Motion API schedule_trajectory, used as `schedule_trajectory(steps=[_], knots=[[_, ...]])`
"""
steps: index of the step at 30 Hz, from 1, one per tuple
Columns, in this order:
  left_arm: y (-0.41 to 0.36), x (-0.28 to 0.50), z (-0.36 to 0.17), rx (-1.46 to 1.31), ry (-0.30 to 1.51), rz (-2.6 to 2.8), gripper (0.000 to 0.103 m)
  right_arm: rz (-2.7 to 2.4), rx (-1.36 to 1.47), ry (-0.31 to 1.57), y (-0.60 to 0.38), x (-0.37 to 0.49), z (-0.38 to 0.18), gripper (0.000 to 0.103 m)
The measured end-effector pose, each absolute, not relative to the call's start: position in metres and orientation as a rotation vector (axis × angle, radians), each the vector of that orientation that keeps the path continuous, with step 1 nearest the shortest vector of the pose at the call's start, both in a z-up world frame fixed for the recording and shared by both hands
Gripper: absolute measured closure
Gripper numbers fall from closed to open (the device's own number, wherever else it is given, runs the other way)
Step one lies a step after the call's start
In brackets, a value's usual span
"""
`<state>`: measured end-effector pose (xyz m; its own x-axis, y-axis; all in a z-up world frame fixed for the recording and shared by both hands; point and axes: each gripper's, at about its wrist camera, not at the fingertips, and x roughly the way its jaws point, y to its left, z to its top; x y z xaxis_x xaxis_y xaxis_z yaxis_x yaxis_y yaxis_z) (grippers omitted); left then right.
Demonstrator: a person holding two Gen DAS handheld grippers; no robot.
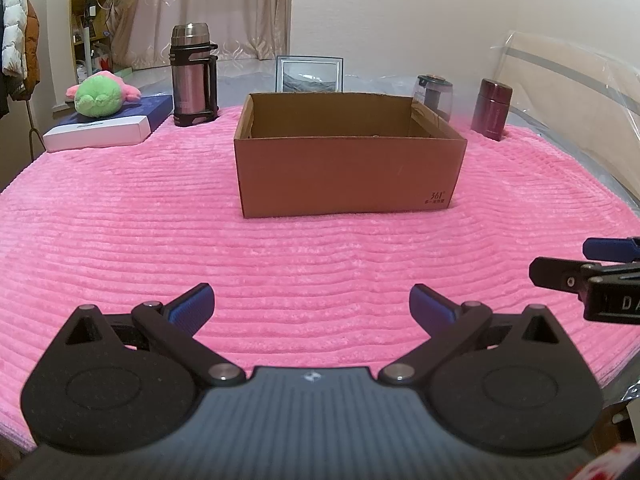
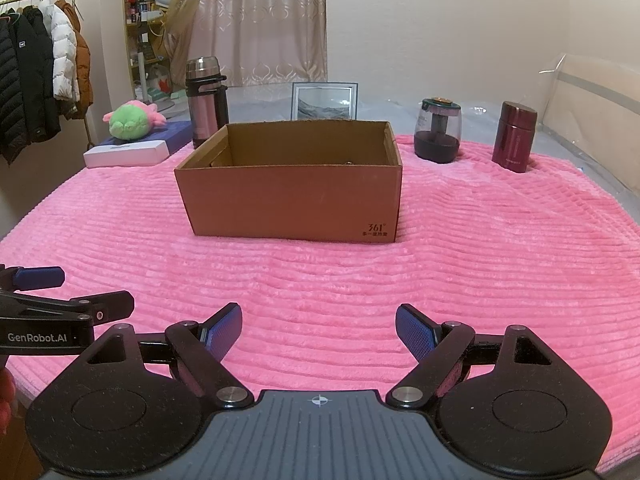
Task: Organize rigid objects
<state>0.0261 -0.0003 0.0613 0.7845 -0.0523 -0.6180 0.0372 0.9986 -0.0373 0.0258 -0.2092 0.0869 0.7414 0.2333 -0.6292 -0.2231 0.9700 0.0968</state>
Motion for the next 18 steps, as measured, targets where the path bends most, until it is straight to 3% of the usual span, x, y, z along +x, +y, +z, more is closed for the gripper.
schedule_trajectory(steps=[18], knots=[[-0.0005, 0.0286, 0.0609, -0.022, 0.668, -0.045, 0.001, 0.249, 0.014, 0.695, -0.2094, 0.0264, 0.0866, 0.022]])
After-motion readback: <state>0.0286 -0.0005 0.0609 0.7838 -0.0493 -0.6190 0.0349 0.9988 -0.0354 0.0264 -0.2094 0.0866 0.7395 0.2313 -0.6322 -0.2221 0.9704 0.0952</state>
